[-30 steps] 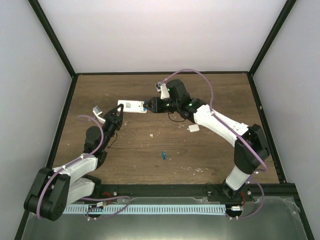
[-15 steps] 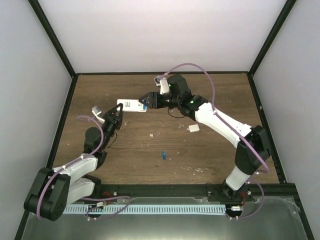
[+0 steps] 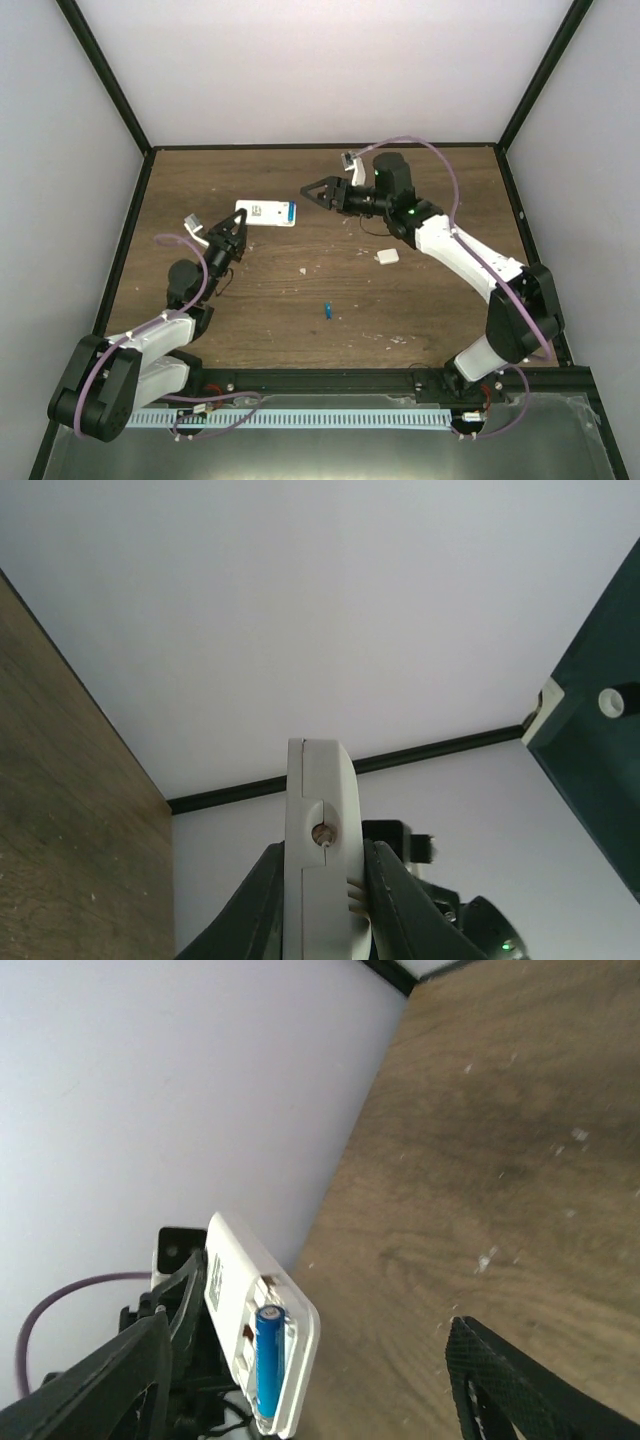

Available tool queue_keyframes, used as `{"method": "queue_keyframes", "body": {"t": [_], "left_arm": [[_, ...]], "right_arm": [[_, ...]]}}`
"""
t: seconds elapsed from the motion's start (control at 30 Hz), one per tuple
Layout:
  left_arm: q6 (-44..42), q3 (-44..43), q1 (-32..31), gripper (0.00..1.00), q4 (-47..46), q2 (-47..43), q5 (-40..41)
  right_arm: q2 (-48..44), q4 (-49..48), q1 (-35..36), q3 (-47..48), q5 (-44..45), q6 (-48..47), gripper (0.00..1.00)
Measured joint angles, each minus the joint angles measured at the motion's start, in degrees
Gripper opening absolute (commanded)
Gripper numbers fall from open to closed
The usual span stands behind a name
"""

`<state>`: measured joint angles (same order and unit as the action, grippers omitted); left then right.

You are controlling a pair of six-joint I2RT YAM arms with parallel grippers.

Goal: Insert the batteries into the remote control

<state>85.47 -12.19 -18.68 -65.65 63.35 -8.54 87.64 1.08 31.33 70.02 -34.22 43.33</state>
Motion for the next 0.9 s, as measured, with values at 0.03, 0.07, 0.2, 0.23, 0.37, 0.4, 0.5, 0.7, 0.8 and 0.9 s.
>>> {"method": "queue_keyframes", "body": {"t": [0.03, 0.07, 0.2, 0.23, 0.37, 0.4, 0.5, 0.7, 0.8, 0.9], "left_arm": [[0.15, 0.02, 0.0, 0.0, -0.26, 0.0, -0.22], [0.35, 0.02, 0.0, 0.0, -0.52, 0.0, -0.57], [1.09, 0.11, 0.0, 0.0, -1.2, -0.13, -1.22], [1.2, 0.13, 0.0, 0.0, -1.22, -0.15, -1.33], [1.38, 0.15, 0.0, 0.0, -1.22, -0.2, -1.92], [1.38, 0.15, 0.0, 0.0, -1.22, -0.2, -2.08], [1.44, 0.15, 0.0, 0.0, -1.22, -0.2, -2.27], [1.55, 0.15, 0.0, 0.0, -1.31, -0.2, -2.32], [1.62, 0.15, 0.0, 0.0, -1.81, -0.17, -2.34], [1.77, 0.15, 0.0, 0.0, -2.32, 0.02, -2.49]], "right_arm": [[-0.07, -2.21, -0.13, -1.68, -1.51, 1.86, 0.67], [-0.07, -3.82, -0.13, -2.86, -2.62, 3.3, 0.68], [-0.07, -10.47, -0.13, -7.23, -7.15, 9.14, 0.69], [-0.07, -11.93, -0.13, -7.8, -8.09, 10.27, 0.69], [0.15, -17.94, -0.13, -8.28, -10.91, 14.23, 0.69], [0.2, -19.06, -0.13, -8.28, -11.34, 14.82, 0.69], [0.85, -22.1, -0.13, -8.28, -12.52, 16.48, 0.69], [3.08, -23.02, -0.09, -8.28, -13.22, 18.38, 0.69], [3.65, -23.02, -0.07, -8.26, -13.35, 18.95, 0.68], [4.17, -23.67, 0.02, -8.24, -13.86, 19.78, 0.6]]}}
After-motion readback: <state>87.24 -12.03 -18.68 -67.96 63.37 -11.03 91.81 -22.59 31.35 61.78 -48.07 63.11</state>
